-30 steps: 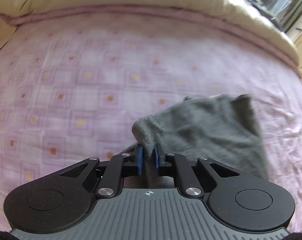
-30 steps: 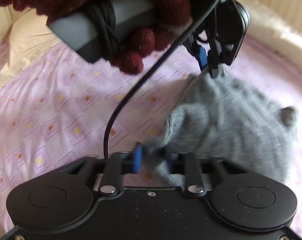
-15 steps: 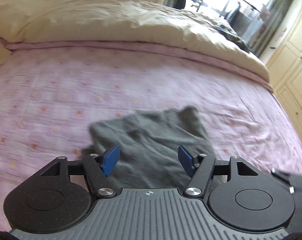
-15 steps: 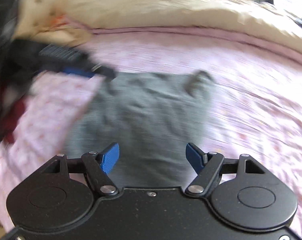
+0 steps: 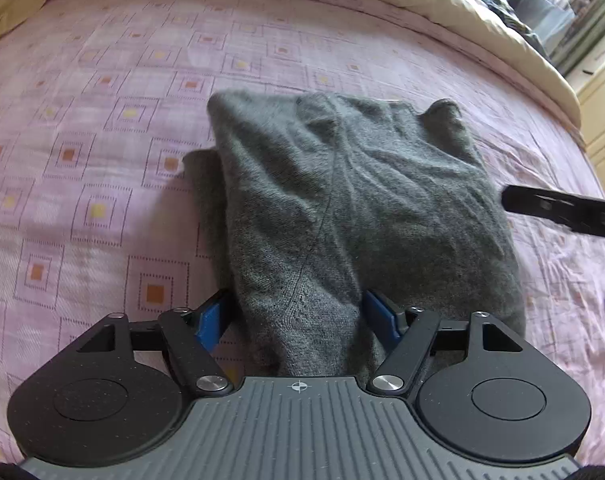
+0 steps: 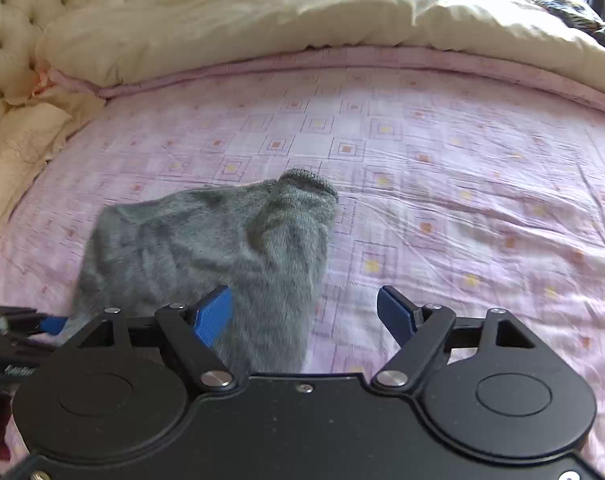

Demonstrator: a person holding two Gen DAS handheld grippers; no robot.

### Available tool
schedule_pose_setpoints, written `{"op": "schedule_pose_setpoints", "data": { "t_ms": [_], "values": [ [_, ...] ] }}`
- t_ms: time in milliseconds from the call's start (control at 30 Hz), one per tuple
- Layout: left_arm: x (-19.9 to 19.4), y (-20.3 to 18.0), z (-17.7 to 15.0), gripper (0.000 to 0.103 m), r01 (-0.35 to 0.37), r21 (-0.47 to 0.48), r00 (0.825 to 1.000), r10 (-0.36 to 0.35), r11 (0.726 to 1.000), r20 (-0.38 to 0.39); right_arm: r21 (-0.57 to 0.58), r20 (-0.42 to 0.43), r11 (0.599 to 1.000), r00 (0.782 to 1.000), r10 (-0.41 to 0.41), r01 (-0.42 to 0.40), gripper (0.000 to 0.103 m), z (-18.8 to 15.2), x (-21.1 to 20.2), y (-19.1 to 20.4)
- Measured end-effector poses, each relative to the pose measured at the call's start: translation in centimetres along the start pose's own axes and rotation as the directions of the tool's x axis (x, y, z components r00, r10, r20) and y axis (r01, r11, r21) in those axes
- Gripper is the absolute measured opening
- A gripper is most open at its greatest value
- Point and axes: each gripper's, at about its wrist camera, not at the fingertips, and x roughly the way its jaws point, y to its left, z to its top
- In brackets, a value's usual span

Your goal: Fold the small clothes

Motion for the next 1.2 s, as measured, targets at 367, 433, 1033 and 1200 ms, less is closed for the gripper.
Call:
{"op": "schedule_pose_setpoints", "data": {
  "t_ms": [367,433,1033,1200],
  "values": [
    [-0.1,0.9,-0.5,0.078,0.034,-0.075,0.999,-0.035,0.997,-0.009,0.081,-0.038,0.995,0.998,-0.055,0.057,0.081,5.7,6.0,-2.9],
    [0.0,1.1,-0.4,0.079,0.044,-0.080,0.999,-0.045,0.996,-0.013,0.101,-0.011,0.995,1.000,-0.001,0.002,0.082,5.4,4.7,-3.5],
    [0.7,5.5,5.4,0.079,0.122,-0.254,0.992,-0.125,0.960,0.006,0.365,-0.038,0.863,0.921,0.388,-0.349,0.087,-8.9,-0.9,-4.0],
    [2.5,5.9,7.2,0.079,0.174,-0.263,0.983,-0.183,0.949,-0.007,0.411,-0.010,0.817,0.893,0.449,-0.406,0.092,-9.2,0.8,-3.5]
  ]
}}
